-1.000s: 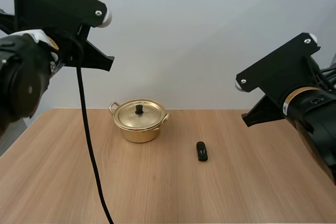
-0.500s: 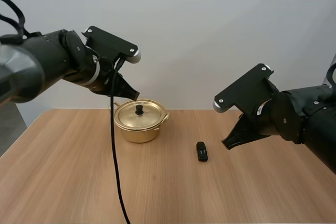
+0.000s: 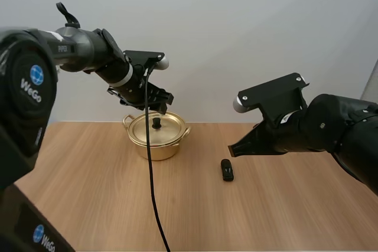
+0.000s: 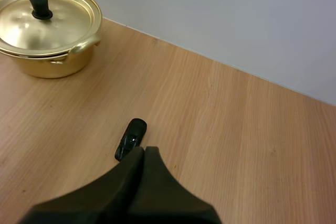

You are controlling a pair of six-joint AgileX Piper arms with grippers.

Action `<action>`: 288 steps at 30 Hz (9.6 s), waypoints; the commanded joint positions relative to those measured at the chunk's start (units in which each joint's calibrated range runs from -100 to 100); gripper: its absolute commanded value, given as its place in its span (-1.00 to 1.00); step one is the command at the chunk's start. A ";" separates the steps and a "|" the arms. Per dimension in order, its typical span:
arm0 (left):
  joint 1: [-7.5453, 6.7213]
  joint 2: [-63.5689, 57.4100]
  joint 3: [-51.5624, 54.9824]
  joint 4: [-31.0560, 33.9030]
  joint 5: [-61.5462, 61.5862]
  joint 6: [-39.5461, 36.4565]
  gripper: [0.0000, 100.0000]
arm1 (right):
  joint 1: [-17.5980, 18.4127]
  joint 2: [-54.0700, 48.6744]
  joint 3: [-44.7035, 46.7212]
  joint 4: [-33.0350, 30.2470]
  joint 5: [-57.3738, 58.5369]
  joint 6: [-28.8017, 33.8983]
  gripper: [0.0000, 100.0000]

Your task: Open the pot, put the car inside, and close it

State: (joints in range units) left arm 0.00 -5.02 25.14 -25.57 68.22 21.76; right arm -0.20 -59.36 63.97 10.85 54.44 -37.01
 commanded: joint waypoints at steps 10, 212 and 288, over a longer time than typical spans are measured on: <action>-0.01 10.49 -6.42 2.23 -6.59 0.03 0.77 | 0.00 0.03 -0.04 0.03 -0.31 0.04 -1.00; 21.41 -77.31 43.88 -42.04 -7.17 31.01 1.00 | -7.10 3.70 -6.92 24.41 -30.67 -14.45 -1.00; 8.46 -91.09 74.86 23.27 -42.38 -34.30 -1.00 | -0.31 -40.64 36.03 -13.66 -24.54 28.45 -1.00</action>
State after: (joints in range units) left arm 8.48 -96.14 100.00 -2.61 25.94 -12.52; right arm -0.47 -100.00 100.00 -2.76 29.93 -20.08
